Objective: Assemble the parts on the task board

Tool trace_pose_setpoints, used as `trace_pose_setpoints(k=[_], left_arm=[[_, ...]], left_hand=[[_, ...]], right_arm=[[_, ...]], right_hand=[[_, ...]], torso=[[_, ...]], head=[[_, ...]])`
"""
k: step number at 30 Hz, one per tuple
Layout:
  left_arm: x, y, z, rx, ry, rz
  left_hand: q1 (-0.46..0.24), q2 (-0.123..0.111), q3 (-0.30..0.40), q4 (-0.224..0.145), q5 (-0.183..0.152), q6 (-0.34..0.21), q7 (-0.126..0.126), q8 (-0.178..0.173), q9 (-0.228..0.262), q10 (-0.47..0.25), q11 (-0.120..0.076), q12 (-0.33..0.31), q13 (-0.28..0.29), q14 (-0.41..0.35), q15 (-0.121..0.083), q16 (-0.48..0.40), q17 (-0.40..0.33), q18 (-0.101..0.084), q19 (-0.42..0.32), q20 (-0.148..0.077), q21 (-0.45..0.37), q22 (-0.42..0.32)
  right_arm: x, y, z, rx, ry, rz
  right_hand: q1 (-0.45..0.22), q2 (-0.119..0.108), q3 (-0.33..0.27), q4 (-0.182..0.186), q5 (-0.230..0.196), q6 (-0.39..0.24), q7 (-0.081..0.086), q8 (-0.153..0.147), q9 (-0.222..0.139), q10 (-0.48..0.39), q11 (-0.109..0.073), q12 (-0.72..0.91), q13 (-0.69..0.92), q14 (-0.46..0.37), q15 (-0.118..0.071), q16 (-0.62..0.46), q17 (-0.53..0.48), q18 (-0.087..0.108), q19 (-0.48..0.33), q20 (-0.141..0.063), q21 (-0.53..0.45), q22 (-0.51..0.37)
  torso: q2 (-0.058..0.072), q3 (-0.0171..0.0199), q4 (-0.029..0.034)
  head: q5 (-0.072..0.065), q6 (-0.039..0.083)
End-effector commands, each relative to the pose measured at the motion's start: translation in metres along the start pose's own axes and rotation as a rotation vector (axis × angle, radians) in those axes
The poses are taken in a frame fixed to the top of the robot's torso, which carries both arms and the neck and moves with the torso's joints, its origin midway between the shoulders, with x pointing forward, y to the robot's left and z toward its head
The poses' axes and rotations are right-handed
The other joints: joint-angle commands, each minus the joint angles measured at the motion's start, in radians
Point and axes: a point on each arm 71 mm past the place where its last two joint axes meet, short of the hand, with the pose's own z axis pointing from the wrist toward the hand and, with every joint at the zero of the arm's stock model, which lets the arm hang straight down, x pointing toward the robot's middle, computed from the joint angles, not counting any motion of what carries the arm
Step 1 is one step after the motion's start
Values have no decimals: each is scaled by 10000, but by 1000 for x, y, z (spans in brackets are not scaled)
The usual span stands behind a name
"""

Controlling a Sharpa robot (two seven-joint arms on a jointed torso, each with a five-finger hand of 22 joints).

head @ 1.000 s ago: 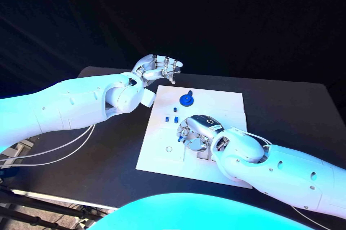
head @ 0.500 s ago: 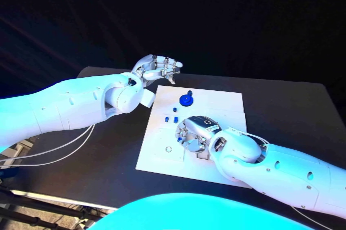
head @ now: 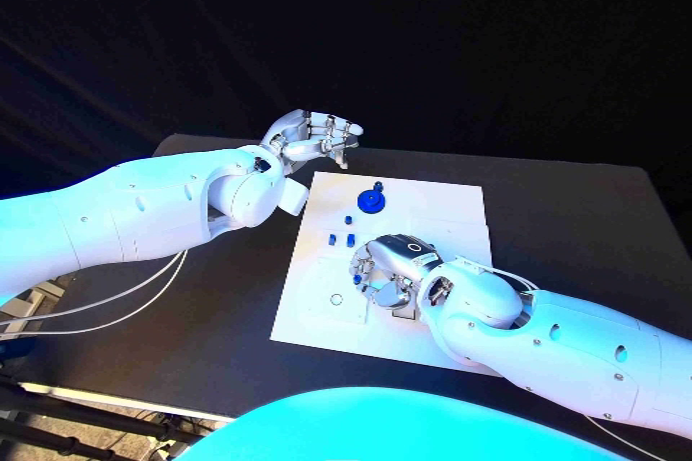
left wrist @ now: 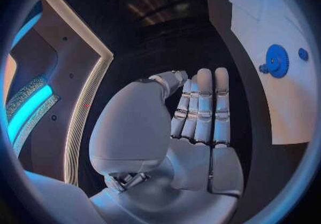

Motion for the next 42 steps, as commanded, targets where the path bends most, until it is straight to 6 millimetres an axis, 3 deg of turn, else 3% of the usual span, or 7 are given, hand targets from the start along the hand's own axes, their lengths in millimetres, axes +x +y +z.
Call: trace_pose_setpoints(k=[1,16,20,26,30,35,42], left_arm=[[2,-1,1,45,170,-21],[-1,0,0,-13,133,-2],[-3,0,-1,-21,102,11],[-5,-1,-3,-20,65,24],[-7,-1,-4,-29,27,36],[-8,-1,-4,-35,5,42],[-7,-1,-4,-40,31,31]], left_hand=[[-36,27,-39,13,48,-47,30,-40,-10,-61,34,-41,-11,-34,32,-61,-16,122,-21,22,-36,5],[-60,24,-55,30,35,-63,31,-50,-17,-68,38,-43,-20,-35,37,-64,-18,122,-26,29,-49,-2],[-66,18,-61,34,29,-81,32,-60,-23,-78,40,-48,-26,-34,38,-65,-19,123,-26,32,-54,-5],[-71,12,-68,36,25,-101,33,-72,-29,-89,42,-52,-32,-33,39,-65,-19,124,-26,34,-59,-8],[-71,12,-68,36,25,-101,33,-72,-29,-89,42,-52,-32,-33,39,-65,-19,124,-26,34,-59,-8],[-82,3,-77,43,21,-125,36,-85,-36,-100,45,-56,-39,-33,42,-66,-20,125,-26,37,-67,-12],[-82,3,-77,43,21,-125,36,-85,-36,-100,45,-56,-39,-33,42,-66,-20,125,-26,37,-67,-12]], right_arm=[[-2,-3,-2,198,-365,92],[-27,-11,-29,468,-1152,400],[-46,-28,-39,911,-1277,358],[-75,-60,-53,1451,-1433,109],[-82,-72,-57,1568,-1386,-28],[-84,-83,-58,1701,-1154,-175],[-80,-89,-55,1825,-651,-287]], right_hand=[[-9,-150,-97,1,21,-166,-4,-143,-37,-157,26,-52,13,401,74,14,-63,16,-57,74,-183,501],[-30,-285,-300,-4,18,-432,-30,-421,-113,-505,36,-26,-37,351,94,-37,-179,57,-133,120,-406,430],[136,-148,-210,-59,47,-283,-25,-399,-88,-397,21,135,-5,370,73,1,-152,36,-58,104,-270,488],[52,-345,-401,-58,18,-263,-11,-464,-96,-586,51,157,-36,384,102,58,-87,27,-38,119,-262,503],[214,-280,-1144,-43,41,-557,27,-747,-166,-1330,127,119,-176,375,168,100,-83,84,-152,175,-651,371],[810,129,-2794,267,95,-580,-47,-1020,-201,-1851,165,563,-296,296,206,22,-329,123,-226,220,-960,287],[1197,292,-3367,525,109,-429,-66,-1089,-196,-1993,165,850,-327,317,208,80,-298,110,-164,227,-910,326]], torso=[[9,0,-3],[-10,4,-24],[-6,-3,-36],[-28,0,-83],[-26,12,-97],[-7,17,-74],[5,8,-53]], head=[[-38,1],[-192,1],[-297,1],[-400,60],[-454,111],[-527,134],[-560,118]])
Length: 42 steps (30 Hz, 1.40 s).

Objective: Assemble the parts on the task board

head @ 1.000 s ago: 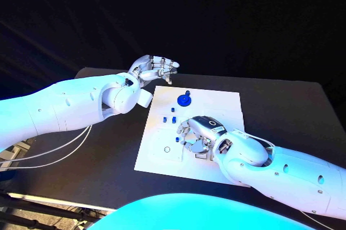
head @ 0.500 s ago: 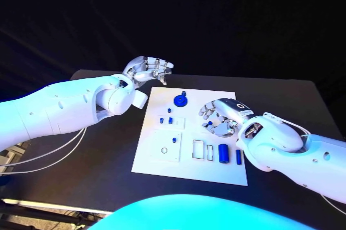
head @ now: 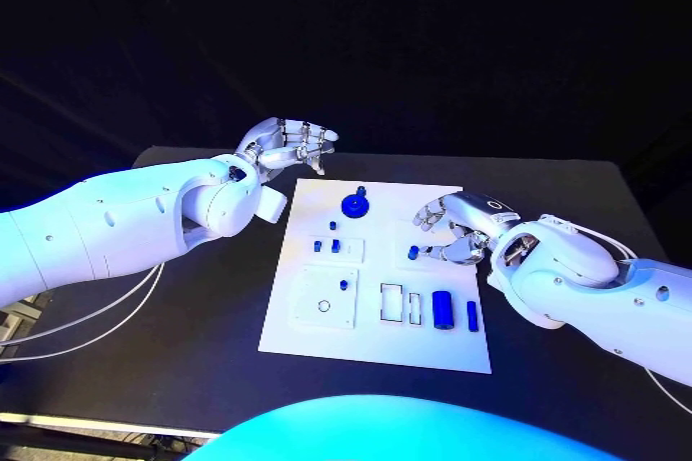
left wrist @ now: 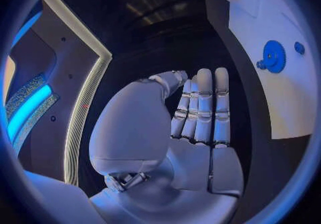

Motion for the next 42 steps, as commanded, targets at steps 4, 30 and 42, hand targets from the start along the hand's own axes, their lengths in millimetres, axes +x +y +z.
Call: trace_pose_setpoints(k=[4,30,42], left_arm=[[2,-1,1,70,181,-50],[4,-1,1,-4,289,-182],[4,1,1,-153,272,-537]], left_hand=[[-87,3,-51,20,22,-102,1,-55,-20,-75,12,-61,-22,-33,44,-68,-14,126,-26,40,-74,-16],[-107,16,-65,42,13,-77,1,-39,-17,-80,14,-57,-31,-36,49,-71,-15,126,-28,48,-93,-27],[-126,25,-77,61,5,-64,1,-30,-16,-75,14,-49,-35,-37,52,-71,-15,126,-28,53,-107,-36]], right_arm=[[10,2,4,-242,859,-173],[28,6,15,-152,1371,-486],[25,6,15,-42,641,-231]], right_hand=[[162,29,-87,48,46,113,10,-40,3,-2,-17,136,-5,303,38,23,9,114,36,23,2,326],[247,7,2068,422,39,1212,57,13,21,1263,-151,322,-74,352,-89,148,56,0,373,-102,653,693],[114,387,3319,183,21,1640,-135,372,316,2245,-403,374,82,385,-290,233,139,-57,510,-267,1035,927]], torso=[[2,-1,9],[1,-17,12],[-9,-14,17]], head=[[-6,-48],[-12,-88],[-11,-119]])
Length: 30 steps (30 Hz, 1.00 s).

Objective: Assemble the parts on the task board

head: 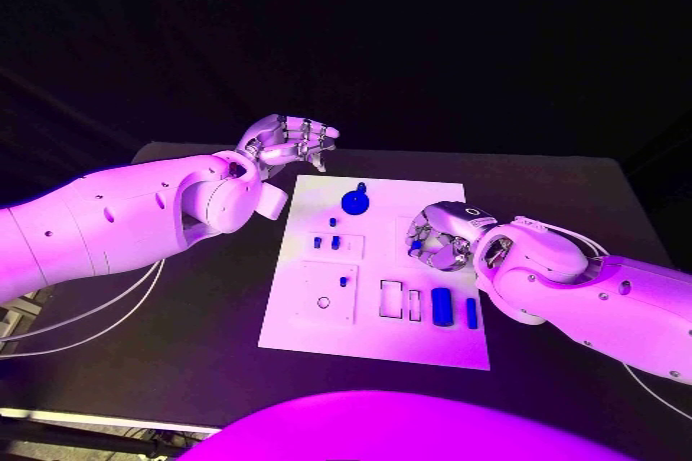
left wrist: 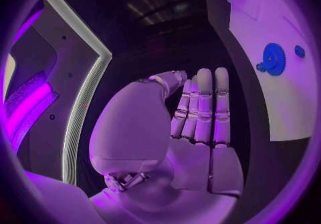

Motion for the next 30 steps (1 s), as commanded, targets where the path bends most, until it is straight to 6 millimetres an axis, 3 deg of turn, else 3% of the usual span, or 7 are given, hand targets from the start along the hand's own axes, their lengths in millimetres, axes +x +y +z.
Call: trace_pose_setpoints(k=[1,7,17,24,30], left_arm=[[1,0,1,-57,141,-385],[1,0,1,-68,137,-421],[1,0,1,-59,108,-394],[2,0,1,-34,122,-334],[3,0,2,-17,162,-333]], left_hand=[[-85,-15,-51,35,5,-64,2,-31,-5,-75,15,-49,-13,-37,52,-32,-8,126,-28,54,-68,-11],[-85,-15,-51,35,5,-64,2,-31,-5,-75,15,-49,-13,-37,52,-32,-8,126,-28,54,-68,-11],[-85,-15,-51,35,5,-64,2,-31,-5,-75,15,-49,-13,-37,52,-32,-8,126,-28,54,-68,-11],[-85,-15,-51,35,5,-64,2,-31,-5,-75,15,-49,-13,-37,52,-32,-8,126,-28,54,-68,-11],[-85,-15,-51,35,5,-64,2,-31,-5,-75,15,-49,-13,-37,52,-32,-8,126,-28,54,-68,-11]], right_arm=[[-2,1,-1,-11,-505,95],[-5,0,-4,-15,-964,219],[-18,9,-18,-463,-1622,349],[-28,35,-28,-1248,-1913,588],[-18,70,-26,-2253,-1646,905]], right_hand=[[103,226,235,-168,62,138,-47,161,125,489,-324,139,105,424,-97,74,38,-71,61,-71,140,963],[90,284,642,-493,63,193,-99,359,324,754,-397,151,201,444,-166,116,95,-118,142,-151,410,1111],[51,258,767,-605,55,223,-116,437,405,849,-418,143,237,456,-185,144,140,-146,189,-173,576,1191],[26,235,798,-638,52,233,-122,463,433,875,-424,135,248,462,-190,157,161,-158,209,-179,647,1223],[22,232,803,-644,51,233,-123,466,437,878,-425,133,249,459,-192,148,141,-150,195,-180,602,1211]], torso=[[-3,0,3],[-4,-3,2],[-18,-7,-12],[-4,-2,-2],[-14,15,-28]], head=[[2,-8],[12,-10],[28,22],[84,17],[161,4]])
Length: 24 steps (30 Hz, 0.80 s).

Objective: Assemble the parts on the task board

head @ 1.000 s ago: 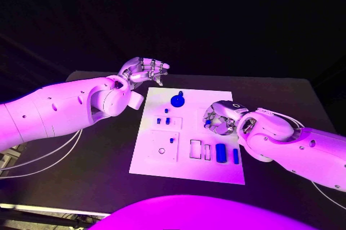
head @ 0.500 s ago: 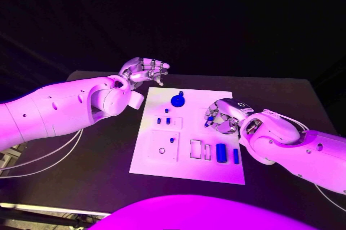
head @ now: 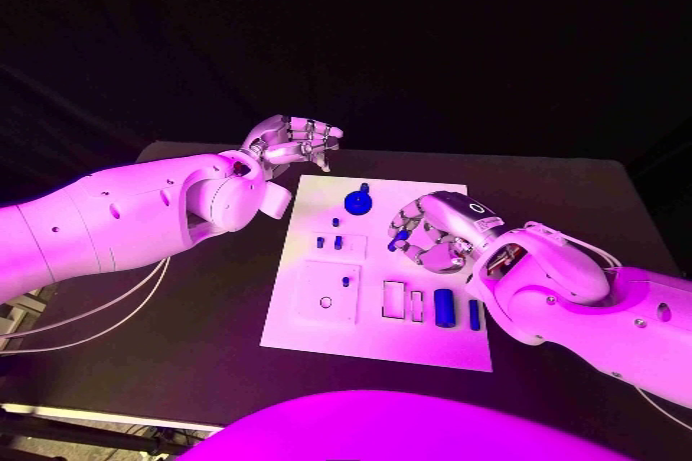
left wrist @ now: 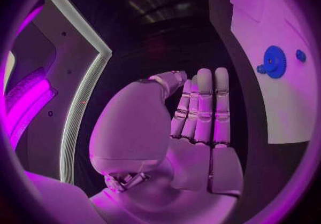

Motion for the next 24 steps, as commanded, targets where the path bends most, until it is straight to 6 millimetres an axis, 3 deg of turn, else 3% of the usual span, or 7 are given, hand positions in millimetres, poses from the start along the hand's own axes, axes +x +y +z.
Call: trace_pose_setpoints(k=[1,3,7,10,18,24], left_arm=[[3,-1,1,98,182,-70],[5,-1,2,105,205,-77],[9,-1,5,126,299,-97],[11,-1,5,128,341,-92],[12,-1,6,125,362,-73],[13,-1,6,122,412,-81]], left_hand=[[-86,-15,-51,35,5,-64,2,-30,-6,-75,15,-49,-15,-37,52,-32,-10,127,-28,53,-69,-10],[-86,-15,-51,35,5,-64,2,-30,-6,-75,15,-49,-15,-37,52,-32,-10,127,-28,53,-69,-10],[-73,-1,-56,33,5,-54,-3,-21,-5,-72,9,-37,-22,-38,48,-32,-10,131,-23,56,-89,-23],[-73,-1,-56,33,5,-54,-3,-21,-5,-72,9,-37,-22,-38,48,-32,-10,131,-23,56,-89,-23],[-73,-1,-56,33,5,-54,-3,-21,-5,-72,9,-37,-22,-38,48,-32,-10,131,-23,56,-89,-23],[-73,-1,-56,33,5,-54,-3,-21,-5,-72,9,-37,-22,-38,48,-32,-10,131,-23,56,-89,-23]], right_arm=[[12,24,4,-942,43,180],[21,36,9,-1326,169,306],[38,56,16,-1878,455,571],[48,64,20,-2094,621,702],[69,69,28,-2188,1002,820],[81,68,33,-2159,1383,658]], right_hand=[[14,144,293,-226,8,55,-16,51,16,685,-618,28,16,477,-72,43,-27,-144,13,-8,-41,1206],[13,144,293,-226,8,55,-16,51,16,685,-618,27,16,479,-72,49,-14,-144,13,-8,-42,1206],[13,142,300,-235,8,51,-16,53,20,684,-619,23,17,476,-73,41,-31,-138,2,-9,-76,1198],[10,144,307,-240,9,48,-15,54,24,684,-618,19,18,475,-73,39,-35,-133,-7,-10,-102,1192],[4,146,314,-246,8,42,-12,55,28,682,-616,14,19,474,-73,38,-38,-128,-16,-11,-129,1186],[-1,148,324,-257,7,30,-7,55,34,675,-613,4,20,472,-72,34,-48,-120,-31,-12,-174,1175]], torso=[[-10,13,-36],[-15,9,-38],[-10,2,55],[-8,-3,53],[-4,-11,38],[0,-7,48]], head=[[69,7],[98,30],[128,22],[200,4],[392,-33],[370,-33]])
